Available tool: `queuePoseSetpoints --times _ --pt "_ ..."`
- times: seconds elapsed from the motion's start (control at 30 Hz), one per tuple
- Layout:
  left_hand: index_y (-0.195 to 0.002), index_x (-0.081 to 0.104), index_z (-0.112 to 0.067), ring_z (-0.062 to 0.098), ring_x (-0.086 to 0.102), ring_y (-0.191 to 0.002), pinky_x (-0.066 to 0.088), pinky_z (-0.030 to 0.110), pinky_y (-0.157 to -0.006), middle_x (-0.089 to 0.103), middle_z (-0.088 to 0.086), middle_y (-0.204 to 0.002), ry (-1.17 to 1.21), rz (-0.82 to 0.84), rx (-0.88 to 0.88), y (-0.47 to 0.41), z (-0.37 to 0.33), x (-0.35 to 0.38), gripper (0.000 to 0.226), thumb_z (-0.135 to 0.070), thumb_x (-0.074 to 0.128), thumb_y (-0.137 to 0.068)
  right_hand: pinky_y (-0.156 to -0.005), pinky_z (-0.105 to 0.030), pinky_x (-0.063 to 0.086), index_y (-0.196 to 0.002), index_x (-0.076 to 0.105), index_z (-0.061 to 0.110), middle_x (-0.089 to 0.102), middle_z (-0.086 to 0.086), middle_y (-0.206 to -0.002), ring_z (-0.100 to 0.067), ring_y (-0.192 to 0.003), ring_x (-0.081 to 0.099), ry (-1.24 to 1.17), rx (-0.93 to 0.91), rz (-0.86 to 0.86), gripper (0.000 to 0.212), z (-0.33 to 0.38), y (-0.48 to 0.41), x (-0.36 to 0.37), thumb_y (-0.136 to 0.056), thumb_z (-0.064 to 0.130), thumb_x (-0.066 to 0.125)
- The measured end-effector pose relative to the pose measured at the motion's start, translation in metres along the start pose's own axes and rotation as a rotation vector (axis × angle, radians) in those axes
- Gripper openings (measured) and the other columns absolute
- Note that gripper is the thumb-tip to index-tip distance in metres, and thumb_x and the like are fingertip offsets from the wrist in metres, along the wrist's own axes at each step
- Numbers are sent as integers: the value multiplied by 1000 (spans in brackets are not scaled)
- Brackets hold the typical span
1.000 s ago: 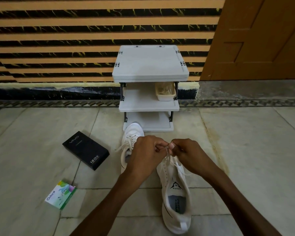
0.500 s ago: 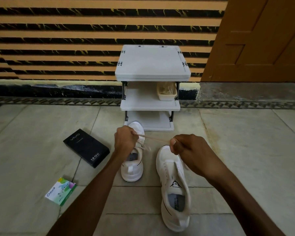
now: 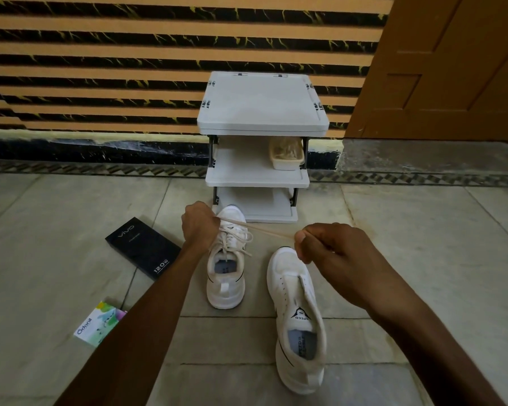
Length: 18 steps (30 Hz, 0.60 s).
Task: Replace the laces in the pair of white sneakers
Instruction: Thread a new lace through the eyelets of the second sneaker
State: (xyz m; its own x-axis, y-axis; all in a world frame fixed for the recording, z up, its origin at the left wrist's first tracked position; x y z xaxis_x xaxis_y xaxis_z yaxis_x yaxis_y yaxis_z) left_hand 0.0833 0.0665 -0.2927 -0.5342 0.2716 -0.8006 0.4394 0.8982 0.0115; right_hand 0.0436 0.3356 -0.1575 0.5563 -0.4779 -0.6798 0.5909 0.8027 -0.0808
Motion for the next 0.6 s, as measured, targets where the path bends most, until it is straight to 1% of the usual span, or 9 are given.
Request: queuePoseSetpoints --times 0.07,0.13,0.2,0.27,0.37,0.43,0.5,0.53,0.6 --pt "-99 76 -6 28 67 -96 51 31 -84 72 13 -103 10 65 41 5 -5 -2 17 -9 64 -87 -59 -13 40 -58 54 29 63 -2 -65 -7 -62 56 -1 -7 -15 42 -5 -2 -3 -99 31 46" --pt "-105 75 -10 26 66 -100 49 29 -91 72 10 -110 34 109 110 18 -14 -8 22 -8 64 -85 -58 -13 39 -59 55 27 62 -1 -63 -6 -62 55 36 23 -6 42 -15 -7 -4 -100 32 46" --pt "-115 72 -14 23 66 -101 47 22 -88 71 8 -114 84 103 214 38 -26 -20 32 -7 64 -85 -55 -12 37 -61 56 26 60 9 -58 -1 -56 52 53 79 34 41 -29 -11 -2 -101 33 45" --pt "-117 71 -19 14 68 -88 47 13 -78 74 2 -102 171 136 318 64 -41 -31 35 -6 64 -85 -54 -9 37 -62 56 27 57 19 -55 5 -55 51 21 131 63 41 -41 -12 2 -101 33 45" --pt "-111 74 -24 0 66 -66 51 7 -66 71 -16 -71 356 382 385 101 -61 -36 37 -6 70 -80 -63 -13 41 -63 59 26 63 13 -66 4 -67 58 -48 185 71 42 -50 -13 8 -101 38 44" --pt "-112 74 -26 -2 67 -66 52 8 -66 72 -15 -69 411 485 420 120 -71 -35 39 -6 72 -78 -69 -19 44 -65 61 25 66 8 -72 -1 -72 60 -83 211 79 42 -52 -13 13 -101 38 45" --pt "-109 74 -30 4 69 -68 54 13 -69 73 -9 -70 456 507 462 132 -78 -35 37 -8 72 -79 -66 -25 43 -67 63 23 67 2 -72 -10 -69 60 -82 212 84 41 -53 -14 15 -101 38 45" --pt "-104 75 -34 10 70 -68 56 19 -68 73 -5 -70 477 513 482 135 -81 -34 35 -9 72 -80 -63 -27 41 -68 63 22 65 0 -70 -14 -64 57 -77 209 85 41 -53 -14 15 -101 37 44" --pt "-91 77 -38 20 70 -67 58 33 -70 73 -1 -69 497 513 509 140 -84 -30 29 -11 72 -82 -61 -28 38 -66 62 22 61 3 -65 -10 -58 50 -87 207 73 42 -56 -15 13 -101 35 45"
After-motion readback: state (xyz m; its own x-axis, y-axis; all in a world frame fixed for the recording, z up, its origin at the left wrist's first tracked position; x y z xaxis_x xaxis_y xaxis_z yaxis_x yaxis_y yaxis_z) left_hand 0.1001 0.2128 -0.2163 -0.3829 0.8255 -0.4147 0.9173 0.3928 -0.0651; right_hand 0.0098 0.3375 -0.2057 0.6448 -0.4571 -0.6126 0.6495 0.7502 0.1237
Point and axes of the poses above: each hand's wrist, its own y-axis away from the middle knuckle, its own x-axis out of the palm, z = x × y, the point moved 3 cm from there along -y, towards the middle knuckle
